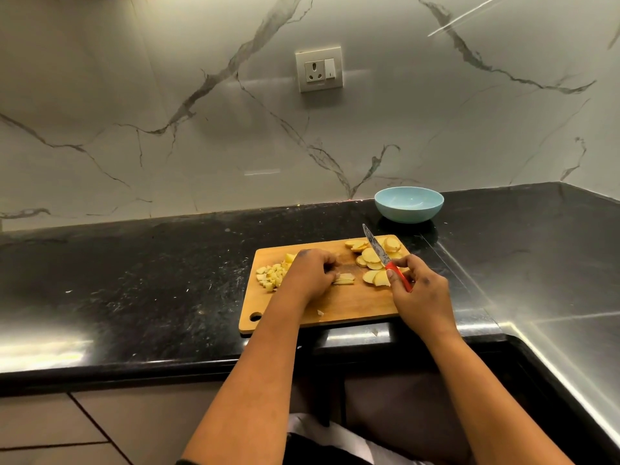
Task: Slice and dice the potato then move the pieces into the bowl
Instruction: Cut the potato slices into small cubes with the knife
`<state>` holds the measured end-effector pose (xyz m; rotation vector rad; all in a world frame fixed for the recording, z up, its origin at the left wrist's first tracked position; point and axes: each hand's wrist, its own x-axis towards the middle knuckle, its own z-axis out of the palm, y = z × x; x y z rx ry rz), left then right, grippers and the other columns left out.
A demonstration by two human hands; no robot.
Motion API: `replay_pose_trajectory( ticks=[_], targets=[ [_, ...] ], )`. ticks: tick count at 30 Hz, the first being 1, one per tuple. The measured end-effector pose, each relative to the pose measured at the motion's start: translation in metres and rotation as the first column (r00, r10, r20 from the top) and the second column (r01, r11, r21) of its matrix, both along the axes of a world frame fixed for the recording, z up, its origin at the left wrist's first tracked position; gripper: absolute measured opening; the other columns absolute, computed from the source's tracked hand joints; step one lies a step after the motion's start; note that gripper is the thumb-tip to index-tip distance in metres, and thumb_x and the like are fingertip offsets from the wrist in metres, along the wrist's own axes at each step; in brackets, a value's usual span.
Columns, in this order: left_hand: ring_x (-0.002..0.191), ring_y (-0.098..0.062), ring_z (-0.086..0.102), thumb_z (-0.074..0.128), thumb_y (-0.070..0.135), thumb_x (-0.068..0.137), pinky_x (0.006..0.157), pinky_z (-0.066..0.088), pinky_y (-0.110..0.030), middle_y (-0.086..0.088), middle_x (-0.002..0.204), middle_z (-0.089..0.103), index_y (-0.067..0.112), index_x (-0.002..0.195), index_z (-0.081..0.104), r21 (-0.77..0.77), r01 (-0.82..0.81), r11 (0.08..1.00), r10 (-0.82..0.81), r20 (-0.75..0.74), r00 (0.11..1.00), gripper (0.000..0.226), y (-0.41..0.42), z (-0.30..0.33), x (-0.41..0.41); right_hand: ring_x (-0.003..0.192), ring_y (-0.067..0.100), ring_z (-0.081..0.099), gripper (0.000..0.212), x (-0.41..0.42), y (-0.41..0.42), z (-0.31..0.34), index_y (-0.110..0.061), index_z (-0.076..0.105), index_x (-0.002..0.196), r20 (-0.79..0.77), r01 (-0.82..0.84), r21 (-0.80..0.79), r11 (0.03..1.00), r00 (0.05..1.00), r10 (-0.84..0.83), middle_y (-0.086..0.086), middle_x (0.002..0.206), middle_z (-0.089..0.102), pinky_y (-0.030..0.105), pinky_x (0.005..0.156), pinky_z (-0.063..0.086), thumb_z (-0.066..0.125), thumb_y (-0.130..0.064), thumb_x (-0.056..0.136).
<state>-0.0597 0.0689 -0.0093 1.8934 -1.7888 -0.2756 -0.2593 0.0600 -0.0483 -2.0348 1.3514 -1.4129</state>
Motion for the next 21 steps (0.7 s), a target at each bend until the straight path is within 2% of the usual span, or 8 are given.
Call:
replay_pose_trajectory(
  ticks=[3, 6, 10, 12, 16, 18, 21],
  targets=[
    [0.096, -0.008, 0.059, 0.067, 0.014, 0.092, 0.087, 0.046, -0.017, -0.003, 0.113, 0.069, 0.015, 0.119, 0.069, -0.097, -0.034, 0.995, 0.03, -0.046, 0.999, 0.028, -0.004, -0.004, -0.002, 0.058, 0.014, 0.056, 0.009, -0.001, 0.001, 0.001, -0.018, 0.061, 0.1, 0.017, -0.007, 0.014, 1.0, 1.0, 0.007, -0.002, 0.069, 0.06, 0.024, 0.05, 0.048, 0.065, -0.019, 0.092],
    [0.094, -0.008, 0.06, 0.068, 0.016, 0.091, 0.085, 0.048, -0.018, -0.003, 0.108, 0.07, 0.014, 0.114, 0.071, -0.155, -0.059, 0.986, 0.049, -0.068, 0.996, 0.024, -0.006, -0.006, -0.007, 0.059, 0.013, 0.056, 0.009, -0.001, 0.002, 0.001, -0.018, 0.061, 0.1, 0.012, -0.007, 0.013, 1.0, 1.0, 0.007, -0.003, 0.069, 0.059, 0.024, 0.051, 0.049, 0.065, -0.019, 0.092],
    [0.095, -0.011, 0.061, 0.065, 0.022, 0.094, 0.087, 0.051, -0.024, -0.003, 0.109, 0.07, 0.016, 0.113, 0.072, -0.084, -0.008, 0.996, 0.011, 0.035, 0.999, 0.022, -0.009, -0.003, -0.009, 0.059, 0.013, 0.057, 0.009, -0.001, 0.003, 0.003, -0.018, 0.061, 0.099, 0.006, -0.002, 0.018, 1.0, 1.0, 0.002, -0.003, 0.069, 0.06, 0.027, 0.051, 0.051, 0.065, -0.019, 0.092],
    [0.098, -0.012, 0.06, 0.061, 0.025, 0.096, 0.089, 0.05, -0.025, -0.003, 0.112, 0.07, 0.016, 0.118, 0.07, -0.065, -0.005, 0.998, 0.008, 0.039, 0.999, 0.025, -0.007, 0.0, -0.009, 0.06, 0.014, 0.058, 0.01, 0.0, 0.005, 0.005, -0.017, 0.061, 0.1, -0.003, 0.002, 0.026, 1.0, 1.0, -0.002, -0.003, 0.071, 0.06, 0.028, 0.052, 0.052, 0.065, -0.019, 0.091],
    [0.118, -0.016, 0.056, 0.066, 0.038, 0.092, 0.1, 0.046, -0.029, -0.001, 0.13, 0.062, 0.021, 0.134, 0.059, 0.047, 0.014, 0.999, -0.015, 0.019, 1.0, 0.047, 0.001, 0.0, -0.005, 0.064, 0.01, 0.056, 0.013, 0.001, 0.011, 0.011, -0.016, 0.062, 0.103, -0.006, 0.013, 0.081, 0.997, 1.0, -0.012, -0.004, 0.075, 0.06, 0.02, 0.053, 0.046, 0.065, -0.021, 0.092],
    [0.128, -0.018, 0.049, 0.067, 0.041, 0.09, 0.107, 0.041, -0.032, 0.001, 0.139, 0.056, 0.025, 0.138, 0.055, 0.095, 0.036, 0.995, -0.042, 0.059, 0.997, 0.052, 0.004, -0.002, -0.004, 0.068, 0.009, 0.054, 0.017, 0.002, 0.016, 0.017, -0.018, 0.062, 0.109, -0.013, 0.039, 0.161, 0.986, 0.999, -0.037, -0.001, 0.08, 0.061, 0.025, 0.059, 0.046, 0.063, -0.024, 0.093],
    [0.125, -0.017, 0.051, 0.065, 0.034, 0.093, 0.108, 0.039, -0.029, -0.001, 0.135, 0.06, 0.02, 0.131, 0.062, 0.047, 0.036, 0.998, -0.039, 0.057, 0.998, 0.041, 0.005, -0.009, -0.008, 0.068, 0.01, 0.051, 0.027, 0.008, 0.034, 0.024, -0.02, 0.058, 0.122, -0.154, 0.053, 0.187, 0.981, 0.988, -0.024, 0.001, 0.08, 0.06, 0.028, 0.063, 0.043, 0.06, -0.021, 0.094]
  ],
)
